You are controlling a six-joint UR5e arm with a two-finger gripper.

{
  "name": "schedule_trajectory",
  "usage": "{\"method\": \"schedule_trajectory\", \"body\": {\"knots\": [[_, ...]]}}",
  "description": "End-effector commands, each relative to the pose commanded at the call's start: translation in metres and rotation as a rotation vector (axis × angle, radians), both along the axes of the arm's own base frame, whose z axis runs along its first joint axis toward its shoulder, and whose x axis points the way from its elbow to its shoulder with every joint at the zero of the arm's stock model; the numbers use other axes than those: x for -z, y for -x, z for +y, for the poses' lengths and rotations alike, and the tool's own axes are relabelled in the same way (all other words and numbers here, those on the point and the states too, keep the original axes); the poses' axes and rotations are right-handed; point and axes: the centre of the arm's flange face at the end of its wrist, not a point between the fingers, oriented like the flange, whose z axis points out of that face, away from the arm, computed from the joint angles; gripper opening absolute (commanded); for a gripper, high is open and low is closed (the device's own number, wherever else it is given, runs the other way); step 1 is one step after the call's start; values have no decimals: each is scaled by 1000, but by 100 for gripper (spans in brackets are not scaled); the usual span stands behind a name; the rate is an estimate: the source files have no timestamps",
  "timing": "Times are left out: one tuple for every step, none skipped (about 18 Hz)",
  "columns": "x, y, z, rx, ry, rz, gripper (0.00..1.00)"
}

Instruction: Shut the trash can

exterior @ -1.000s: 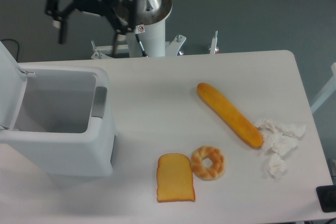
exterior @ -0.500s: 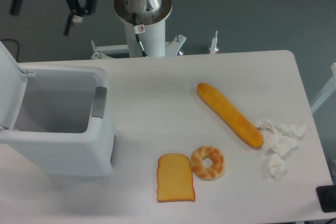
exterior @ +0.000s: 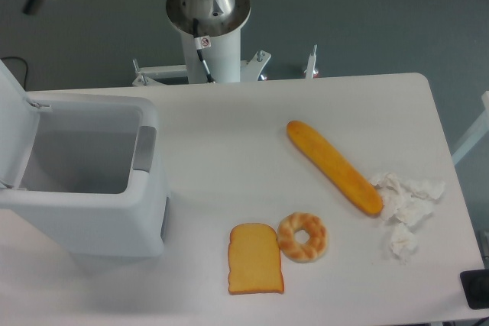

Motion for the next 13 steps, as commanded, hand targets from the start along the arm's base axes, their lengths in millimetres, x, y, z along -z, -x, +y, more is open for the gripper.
{"method": "schedule_trajectory", "body": {"knots": [[-1, -5, 1, 26, -10, -17, 100], [-2, -10, 2, 50, -21, -39, 100], [-3, -13, 2, 66, -29, -55, 100], [-4, -18, 2, 84, -34, -65, 100], [-3, -21, 4, 97, -36, -74, 100], [-3, -25, 6, 114, -38, -81, 100], [1, -26, 10, 127, -34, -94, 100], [4, -30, 14, 149, -33, -112, 100], [9, -34, 19, 170, -29, -128, 100], [12, -36, 23, 185, -25, -140, 100], [15, -39, 27, 196, -22, -147, 100], [18, -39, 30, 203, -17, -153, 100], [22, -42, 35, 213, -10, -158, 100]]}}
